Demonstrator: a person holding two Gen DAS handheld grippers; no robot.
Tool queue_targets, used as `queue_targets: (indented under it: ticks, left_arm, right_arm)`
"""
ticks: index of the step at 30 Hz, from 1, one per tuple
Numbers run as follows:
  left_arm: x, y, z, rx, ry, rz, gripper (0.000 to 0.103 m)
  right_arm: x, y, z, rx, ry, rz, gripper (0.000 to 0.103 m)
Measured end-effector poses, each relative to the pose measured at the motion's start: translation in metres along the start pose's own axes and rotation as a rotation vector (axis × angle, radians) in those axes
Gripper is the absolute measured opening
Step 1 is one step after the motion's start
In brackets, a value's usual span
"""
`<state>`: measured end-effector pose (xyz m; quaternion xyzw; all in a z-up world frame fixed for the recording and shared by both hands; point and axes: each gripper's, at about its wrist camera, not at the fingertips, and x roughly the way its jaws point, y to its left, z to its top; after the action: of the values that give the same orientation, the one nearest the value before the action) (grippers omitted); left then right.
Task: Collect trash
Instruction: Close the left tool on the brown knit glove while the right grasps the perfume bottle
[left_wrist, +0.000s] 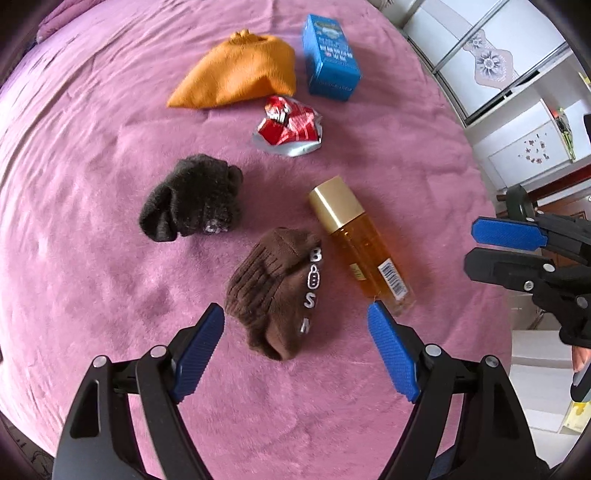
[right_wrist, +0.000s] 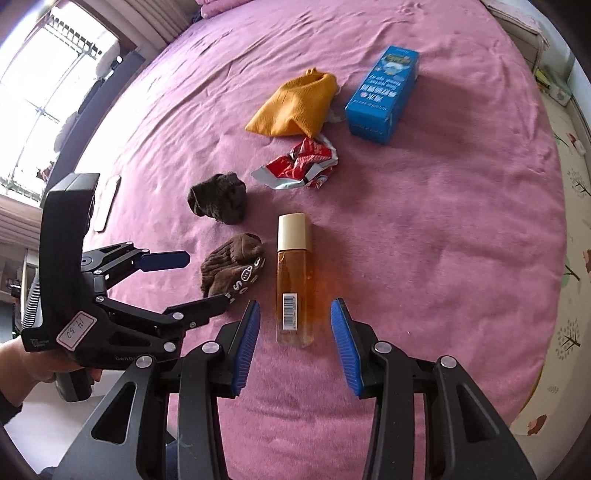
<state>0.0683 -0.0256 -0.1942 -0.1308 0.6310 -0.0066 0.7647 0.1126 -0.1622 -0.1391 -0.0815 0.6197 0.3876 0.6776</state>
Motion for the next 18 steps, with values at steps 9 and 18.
queue_targets:
  ticks: [9, 18]
  left_arm:
    - [0.045, 0.006, 0.006, 0.024, 0.057, 0.024, 0.059]
    - [0.043, 0.026, 0.005, -0.026, 0.047, 0.006, 0.016]
  right_arm:
    - [0.043, -0.002, 0.005, 0.022, 0.063, -0.002, 0.040]
    - [0.070, -0.004, 0.013, 0.037, 0.111, 0.003, 0.041]
